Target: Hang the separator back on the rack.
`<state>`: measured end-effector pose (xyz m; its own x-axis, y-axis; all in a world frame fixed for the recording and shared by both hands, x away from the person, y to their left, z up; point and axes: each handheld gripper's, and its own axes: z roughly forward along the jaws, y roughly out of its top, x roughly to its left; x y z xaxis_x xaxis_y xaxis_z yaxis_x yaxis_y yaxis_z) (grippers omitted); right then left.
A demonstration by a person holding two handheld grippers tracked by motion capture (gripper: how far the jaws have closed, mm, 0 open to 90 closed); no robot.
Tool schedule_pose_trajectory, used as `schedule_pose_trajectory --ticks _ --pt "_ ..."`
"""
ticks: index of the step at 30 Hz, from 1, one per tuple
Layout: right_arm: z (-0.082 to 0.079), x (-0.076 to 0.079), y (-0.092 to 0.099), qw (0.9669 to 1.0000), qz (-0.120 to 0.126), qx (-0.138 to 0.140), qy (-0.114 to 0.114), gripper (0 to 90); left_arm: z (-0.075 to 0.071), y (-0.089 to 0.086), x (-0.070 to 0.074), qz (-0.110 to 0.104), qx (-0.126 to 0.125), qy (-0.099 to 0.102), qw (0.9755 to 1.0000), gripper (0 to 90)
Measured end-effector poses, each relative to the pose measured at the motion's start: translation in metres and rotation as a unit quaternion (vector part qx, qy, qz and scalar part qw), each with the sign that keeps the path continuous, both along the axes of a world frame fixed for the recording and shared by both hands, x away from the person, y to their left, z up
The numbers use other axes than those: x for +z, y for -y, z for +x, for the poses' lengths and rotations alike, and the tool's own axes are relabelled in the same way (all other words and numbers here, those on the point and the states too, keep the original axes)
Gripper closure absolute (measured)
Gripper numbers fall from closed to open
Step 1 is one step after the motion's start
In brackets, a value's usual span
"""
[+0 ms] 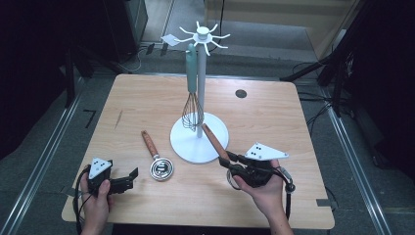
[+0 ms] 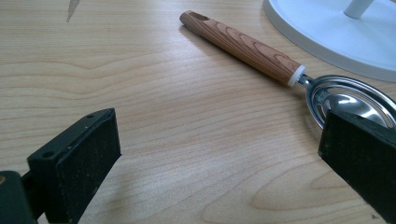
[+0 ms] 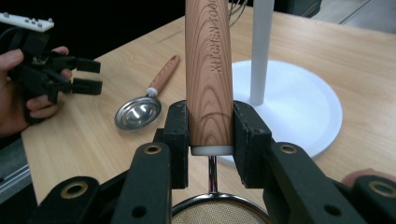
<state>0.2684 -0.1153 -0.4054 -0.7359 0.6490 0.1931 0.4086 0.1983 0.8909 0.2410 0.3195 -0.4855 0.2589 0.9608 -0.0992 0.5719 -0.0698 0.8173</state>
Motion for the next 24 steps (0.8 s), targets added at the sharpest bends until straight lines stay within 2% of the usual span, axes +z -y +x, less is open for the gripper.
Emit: schedule_pose_trajectory --ticks 11,24 --pt "0.008 0.022 -0.003 0.9989 0.022 -0.015 0.039 71.2 0.0 0.0 0.0 -0.002 -0.003 0.0 1.0 0.0" --pt "0.015 0.04 0.003 0.9964 0.043 -0.035 0.064 71.3 0.001 0.0 0.0 -0.003 -0.007 -0.005 1.0 0.0"
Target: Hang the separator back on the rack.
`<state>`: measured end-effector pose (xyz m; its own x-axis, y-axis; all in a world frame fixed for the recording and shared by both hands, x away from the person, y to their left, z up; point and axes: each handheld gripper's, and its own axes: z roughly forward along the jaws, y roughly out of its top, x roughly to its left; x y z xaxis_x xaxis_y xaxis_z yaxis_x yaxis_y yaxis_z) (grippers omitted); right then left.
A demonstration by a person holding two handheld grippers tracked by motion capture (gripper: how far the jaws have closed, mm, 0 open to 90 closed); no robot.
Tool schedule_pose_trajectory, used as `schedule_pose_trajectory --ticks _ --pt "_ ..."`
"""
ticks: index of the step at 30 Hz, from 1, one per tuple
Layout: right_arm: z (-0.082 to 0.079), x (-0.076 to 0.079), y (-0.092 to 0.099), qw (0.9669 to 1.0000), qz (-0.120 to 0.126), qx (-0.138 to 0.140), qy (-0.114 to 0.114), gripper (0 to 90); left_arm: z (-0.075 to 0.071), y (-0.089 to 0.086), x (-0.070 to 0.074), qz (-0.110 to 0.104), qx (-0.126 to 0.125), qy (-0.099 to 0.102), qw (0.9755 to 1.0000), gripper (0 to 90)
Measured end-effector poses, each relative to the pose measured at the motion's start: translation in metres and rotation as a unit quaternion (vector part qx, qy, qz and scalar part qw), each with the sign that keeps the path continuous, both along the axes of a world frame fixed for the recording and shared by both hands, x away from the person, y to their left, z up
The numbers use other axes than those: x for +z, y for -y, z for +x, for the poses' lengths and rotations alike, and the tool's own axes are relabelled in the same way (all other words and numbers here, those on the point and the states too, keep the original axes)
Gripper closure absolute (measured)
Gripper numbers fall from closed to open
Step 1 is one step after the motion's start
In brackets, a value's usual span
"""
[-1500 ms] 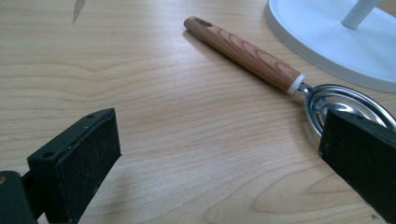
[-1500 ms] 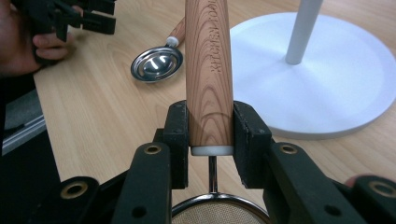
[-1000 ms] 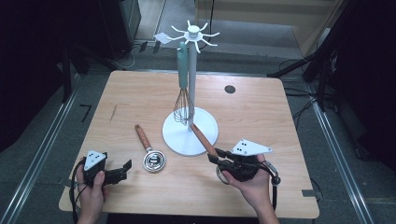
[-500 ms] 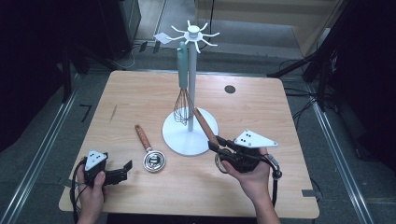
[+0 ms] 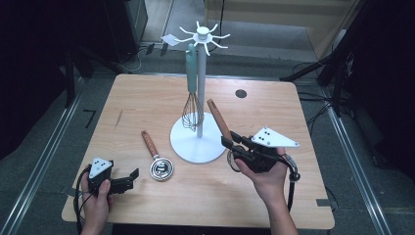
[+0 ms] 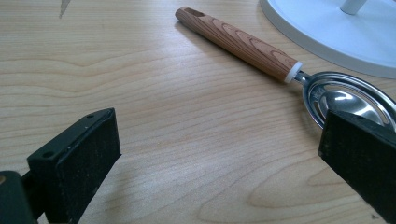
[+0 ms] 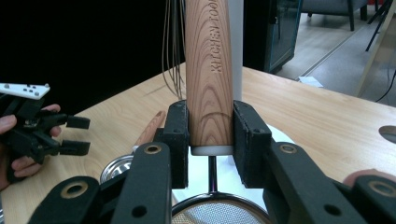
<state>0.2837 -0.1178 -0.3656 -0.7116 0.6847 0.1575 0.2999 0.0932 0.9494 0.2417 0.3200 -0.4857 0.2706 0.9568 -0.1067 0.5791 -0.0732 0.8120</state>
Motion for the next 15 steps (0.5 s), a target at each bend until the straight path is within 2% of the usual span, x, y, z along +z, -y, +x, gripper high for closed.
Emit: schedule_pose_trajectory --ticks 15 --pt "0.008 0.019 0.002 0.999 0.022 -0.022 0.032 71.3 0.0 0.0 0.0 -0.001 0.0 -0.001 1.0 0.0"
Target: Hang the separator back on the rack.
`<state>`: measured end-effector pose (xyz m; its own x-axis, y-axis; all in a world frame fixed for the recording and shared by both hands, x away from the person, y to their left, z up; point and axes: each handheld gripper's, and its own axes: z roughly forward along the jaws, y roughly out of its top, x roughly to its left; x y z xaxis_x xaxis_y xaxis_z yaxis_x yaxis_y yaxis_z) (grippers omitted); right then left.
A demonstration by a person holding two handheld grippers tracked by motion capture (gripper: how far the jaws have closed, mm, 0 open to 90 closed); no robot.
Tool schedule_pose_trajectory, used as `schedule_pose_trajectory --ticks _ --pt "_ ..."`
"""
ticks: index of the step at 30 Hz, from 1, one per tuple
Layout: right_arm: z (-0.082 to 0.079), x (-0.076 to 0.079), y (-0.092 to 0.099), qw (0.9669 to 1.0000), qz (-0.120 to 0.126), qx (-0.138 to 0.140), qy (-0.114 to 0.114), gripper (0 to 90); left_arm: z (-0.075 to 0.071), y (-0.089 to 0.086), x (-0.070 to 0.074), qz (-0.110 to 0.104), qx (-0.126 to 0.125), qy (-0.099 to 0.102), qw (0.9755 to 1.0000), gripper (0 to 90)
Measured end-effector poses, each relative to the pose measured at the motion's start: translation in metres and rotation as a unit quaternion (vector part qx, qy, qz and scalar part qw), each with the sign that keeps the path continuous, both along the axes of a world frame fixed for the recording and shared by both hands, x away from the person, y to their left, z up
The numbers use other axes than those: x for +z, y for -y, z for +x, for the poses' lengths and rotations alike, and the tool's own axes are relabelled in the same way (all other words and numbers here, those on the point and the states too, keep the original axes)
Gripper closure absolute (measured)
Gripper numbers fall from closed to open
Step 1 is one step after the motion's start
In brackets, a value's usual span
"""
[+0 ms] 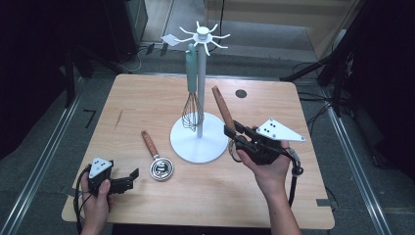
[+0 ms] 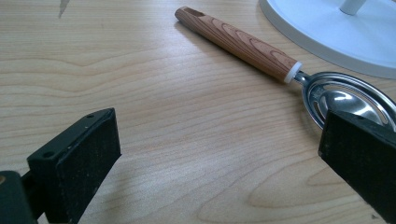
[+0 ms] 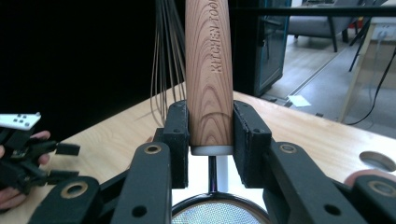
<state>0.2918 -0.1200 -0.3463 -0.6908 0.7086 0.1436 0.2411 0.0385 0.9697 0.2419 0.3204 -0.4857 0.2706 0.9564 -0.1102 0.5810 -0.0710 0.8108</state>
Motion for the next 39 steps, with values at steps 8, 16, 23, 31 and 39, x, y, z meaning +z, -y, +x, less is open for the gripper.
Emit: schedule_pose_trajectory --ticks 8,16,23,31,39 --pt "0.005 0.01 -0.001 0.9998 0.01 -0.013 0.015 71.3 0.0 0.0 0.0 0.001 0.0 -0.001 1.0 0.0" --pt "0.009 0.019 0.0 0.9993 0.019 -0.021 0.022 71.3 0.0 0.0 0.0 0.0 0.0 -0.001 1.0 0.0" --pt "0.011 0.028 0.0 0.999 0.024 -0.026 0.029 71.3 0.0 0.001 0.0 0.0 0.0 0.001 1.0 0.0" --pt "0.011 0.034 0.004 0.9983 0.031 -0.032 0.038 71.4 0.0 0.001 0.0 0.001 -0.001 0.001 1.0 0.0" --pt "0.01 0.039 0.006 0.9979 0.034 -0.035 0.044 71.3 0.0 0.001 0.0 0.002 -0.002 0.001 1.0 0.0"
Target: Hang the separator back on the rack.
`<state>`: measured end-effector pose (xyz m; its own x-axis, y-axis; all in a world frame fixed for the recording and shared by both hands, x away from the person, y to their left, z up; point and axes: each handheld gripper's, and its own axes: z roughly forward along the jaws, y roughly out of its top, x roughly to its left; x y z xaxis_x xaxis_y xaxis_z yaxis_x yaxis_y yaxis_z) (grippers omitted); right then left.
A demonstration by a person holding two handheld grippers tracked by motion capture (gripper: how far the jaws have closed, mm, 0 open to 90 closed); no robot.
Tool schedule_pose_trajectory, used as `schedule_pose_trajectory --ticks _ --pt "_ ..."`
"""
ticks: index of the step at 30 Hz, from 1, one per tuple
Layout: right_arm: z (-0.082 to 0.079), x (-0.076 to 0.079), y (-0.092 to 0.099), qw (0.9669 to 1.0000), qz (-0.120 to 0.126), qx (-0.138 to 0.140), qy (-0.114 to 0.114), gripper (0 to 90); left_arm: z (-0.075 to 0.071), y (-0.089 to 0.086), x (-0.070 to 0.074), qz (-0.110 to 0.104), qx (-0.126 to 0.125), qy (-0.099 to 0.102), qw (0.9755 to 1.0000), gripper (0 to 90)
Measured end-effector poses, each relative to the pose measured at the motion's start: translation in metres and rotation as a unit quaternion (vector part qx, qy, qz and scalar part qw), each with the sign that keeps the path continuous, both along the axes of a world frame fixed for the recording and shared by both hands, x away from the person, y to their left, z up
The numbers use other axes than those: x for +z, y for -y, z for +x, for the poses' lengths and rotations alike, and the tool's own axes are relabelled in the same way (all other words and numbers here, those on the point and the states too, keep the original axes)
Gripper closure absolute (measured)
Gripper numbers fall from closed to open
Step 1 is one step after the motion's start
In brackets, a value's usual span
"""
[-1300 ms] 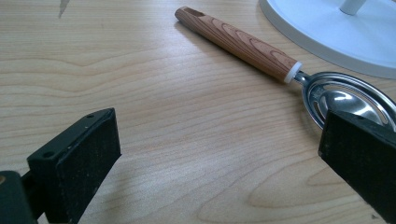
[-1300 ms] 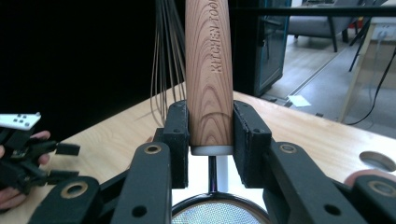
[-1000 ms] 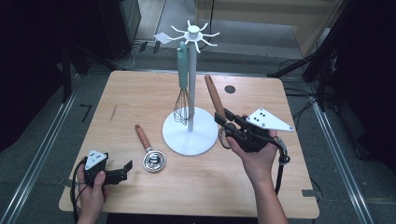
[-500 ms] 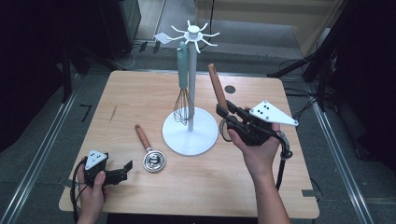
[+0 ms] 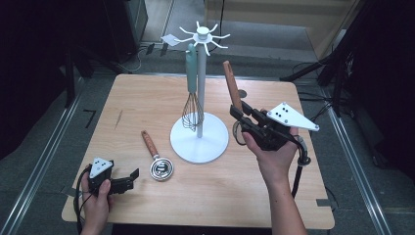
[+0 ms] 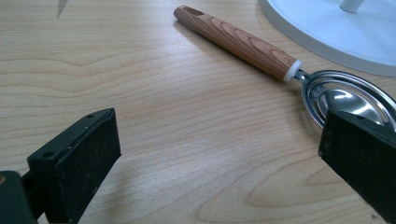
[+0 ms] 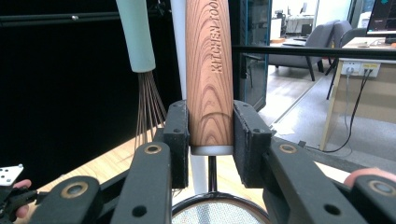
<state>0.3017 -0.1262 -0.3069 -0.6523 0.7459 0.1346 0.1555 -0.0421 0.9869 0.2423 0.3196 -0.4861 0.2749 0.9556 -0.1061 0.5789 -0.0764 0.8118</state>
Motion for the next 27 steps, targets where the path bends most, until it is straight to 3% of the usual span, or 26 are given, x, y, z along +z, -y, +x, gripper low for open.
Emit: schedule_pose_trajectory --ticks 27 --pt "-0.001 0.017 0.003 0.9997 0.011 -0.01 0.02 71.4 0.0 0.0 0.0 0.002 0.0 -0.001 1.0 0.0"
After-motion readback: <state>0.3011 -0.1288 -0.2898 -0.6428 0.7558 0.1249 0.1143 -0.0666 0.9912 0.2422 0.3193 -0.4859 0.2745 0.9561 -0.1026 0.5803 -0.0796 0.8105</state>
